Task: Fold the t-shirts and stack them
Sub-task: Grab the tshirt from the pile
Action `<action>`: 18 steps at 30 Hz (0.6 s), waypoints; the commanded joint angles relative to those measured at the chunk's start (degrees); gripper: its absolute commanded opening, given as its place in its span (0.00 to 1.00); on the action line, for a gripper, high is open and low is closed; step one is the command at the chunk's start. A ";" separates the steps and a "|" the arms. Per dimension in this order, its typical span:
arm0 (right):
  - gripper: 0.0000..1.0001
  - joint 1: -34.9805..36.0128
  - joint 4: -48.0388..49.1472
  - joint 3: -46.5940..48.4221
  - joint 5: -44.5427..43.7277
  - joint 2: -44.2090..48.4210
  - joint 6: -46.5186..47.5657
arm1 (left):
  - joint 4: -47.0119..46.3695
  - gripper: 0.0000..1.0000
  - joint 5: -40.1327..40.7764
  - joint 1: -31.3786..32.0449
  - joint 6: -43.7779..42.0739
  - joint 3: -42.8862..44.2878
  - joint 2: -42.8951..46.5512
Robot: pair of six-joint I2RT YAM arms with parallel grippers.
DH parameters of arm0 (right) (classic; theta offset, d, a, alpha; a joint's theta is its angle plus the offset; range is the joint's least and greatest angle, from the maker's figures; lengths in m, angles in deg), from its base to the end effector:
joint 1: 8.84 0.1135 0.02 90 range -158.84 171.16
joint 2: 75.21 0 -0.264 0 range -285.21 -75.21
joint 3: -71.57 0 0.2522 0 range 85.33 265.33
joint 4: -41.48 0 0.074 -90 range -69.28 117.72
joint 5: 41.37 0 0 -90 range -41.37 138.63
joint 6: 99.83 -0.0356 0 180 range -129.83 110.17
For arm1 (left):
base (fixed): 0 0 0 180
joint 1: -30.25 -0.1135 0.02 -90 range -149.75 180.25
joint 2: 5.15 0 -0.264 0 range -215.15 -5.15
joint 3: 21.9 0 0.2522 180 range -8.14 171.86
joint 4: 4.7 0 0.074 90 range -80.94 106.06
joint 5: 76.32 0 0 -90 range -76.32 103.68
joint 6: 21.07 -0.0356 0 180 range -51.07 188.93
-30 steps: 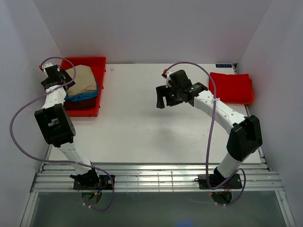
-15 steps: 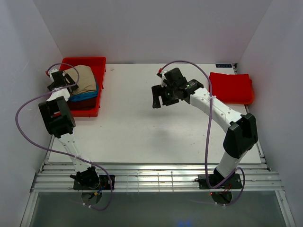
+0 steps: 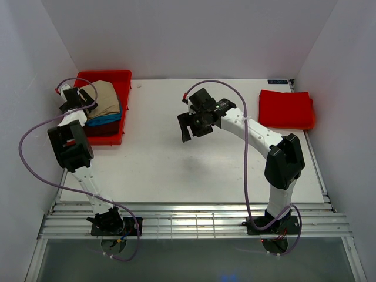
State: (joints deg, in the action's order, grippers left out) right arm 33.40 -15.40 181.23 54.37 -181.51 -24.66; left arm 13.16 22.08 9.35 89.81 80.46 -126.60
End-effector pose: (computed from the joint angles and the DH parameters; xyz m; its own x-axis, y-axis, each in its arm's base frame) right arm 0.3018 0.2789 0.2937 -0.7579 -0.3442 -0.5542 -0.5368 0.8118 0.2299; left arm 0.4497 0.1773 0.1906 -0.3600 -0.5149 -0.7780 -0.6318 0.7481 -0.2028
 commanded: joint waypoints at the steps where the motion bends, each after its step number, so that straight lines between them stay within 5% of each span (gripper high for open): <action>1: 0.79 0.12 -0.74 3.07 -0.38 0.22 0.15 | -1.55 0.98 -0.85 -0.01 1.62 -2.02 6.75; 6: 0.79 0.12 -1.18 3.33 -0.73 -0.14 0.50 | -2.52 0.84 -1.20 0.51 1.62 -3.61 7.27; 18: 0.78 0.21 -1.53 3.24 -0.90 -0.40 0.24 | -1.46 0.92 1.00 3.50 1.35 -3.60 9.30</action>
State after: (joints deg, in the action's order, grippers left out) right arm 33.40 -15.94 182.08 53.91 -181.56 -24.44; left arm 11.72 22.41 12.30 90.95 77.18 -122.88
